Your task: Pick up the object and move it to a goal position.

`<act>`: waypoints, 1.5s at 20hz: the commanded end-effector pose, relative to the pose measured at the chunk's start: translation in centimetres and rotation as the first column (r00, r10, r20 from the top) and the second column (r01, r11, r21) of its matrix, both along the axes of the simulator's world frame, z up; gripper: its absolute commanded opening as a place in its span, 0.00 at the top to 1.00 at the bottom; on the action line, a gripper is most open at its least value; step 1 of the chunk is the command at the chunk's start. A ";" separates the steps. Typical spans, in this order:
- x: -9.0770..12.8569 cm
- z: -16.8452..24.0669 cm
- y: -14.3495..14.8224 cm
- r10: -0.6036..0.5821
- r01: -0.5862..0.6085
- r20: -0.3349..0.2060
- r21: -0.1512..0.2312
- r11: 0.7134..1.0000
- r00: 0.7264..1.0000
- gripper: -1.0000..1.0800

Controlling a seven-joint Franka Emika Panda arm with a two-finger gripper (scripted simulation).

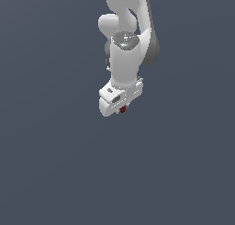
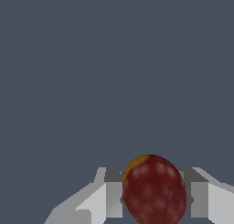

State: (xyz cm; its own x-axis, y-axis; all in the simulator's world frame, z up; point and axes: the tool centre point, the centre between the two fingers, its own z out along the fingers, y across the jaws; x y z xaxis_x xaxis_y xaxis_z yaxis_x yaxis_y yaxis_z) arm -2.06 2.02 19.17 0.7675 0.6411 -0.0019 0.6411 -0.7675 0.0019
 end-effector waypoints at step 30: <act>-5.4 26.1 17.9 -0.001 0.001 0.000 0.002 1.000 1.000 1.00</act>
State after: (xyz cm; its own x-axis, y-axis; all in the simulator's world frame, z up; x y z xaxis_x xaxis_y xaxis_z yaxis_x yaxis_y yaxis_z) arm -7.43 19.60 44.76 0.7675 0.6410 0.0005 0.6410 -0.7675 0.0007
